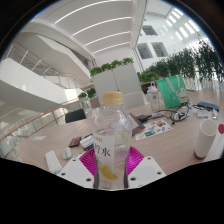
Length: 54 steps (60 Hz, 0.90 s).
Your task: Pour water
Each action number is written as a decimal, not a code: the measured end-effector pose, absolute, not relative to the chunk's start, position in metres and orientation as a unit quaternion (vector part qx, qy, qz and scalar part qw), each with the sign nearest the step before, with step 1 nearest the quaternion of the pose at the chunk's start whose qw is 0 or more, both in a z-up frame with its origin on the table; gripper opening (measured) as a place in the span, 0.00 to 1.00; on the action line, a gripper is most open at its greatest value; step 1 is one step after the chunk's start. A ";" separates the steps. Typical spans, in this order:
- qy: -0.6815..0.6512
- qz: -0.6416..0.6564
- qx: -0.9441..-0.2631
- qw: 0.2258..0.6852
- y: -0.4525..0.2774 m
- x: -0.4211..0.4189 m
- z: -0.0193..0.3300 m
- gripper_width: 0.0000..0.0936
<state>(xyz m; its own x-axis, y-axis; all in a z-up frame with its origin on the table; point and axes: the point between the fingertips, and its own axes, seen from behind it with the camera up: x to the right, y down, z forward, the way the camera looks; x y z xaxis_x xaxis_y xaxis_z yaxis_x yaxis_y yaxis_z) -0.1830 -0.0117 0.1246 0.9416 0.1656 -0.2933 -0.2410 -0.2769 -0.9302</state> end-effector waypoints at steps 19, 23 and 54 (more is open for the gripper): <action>0.425 0.497 -0.617 0.436 0.002 -0.013 0.196 0.35; 0.497 0.550 -0.558 0.373 0.002 0.001 0.181 0.35; 0.577 0.727 -0.329 0.173 -0.002 0.015 0.226 0.35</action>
<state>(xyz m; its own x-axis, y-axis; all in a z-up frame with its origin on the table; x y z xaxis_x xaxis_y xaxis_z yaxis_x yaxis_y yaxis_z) 0.0149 -0.0016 0.2264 -0.7236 -0.1288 -0.6781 -0.6314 -0.2733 0.7257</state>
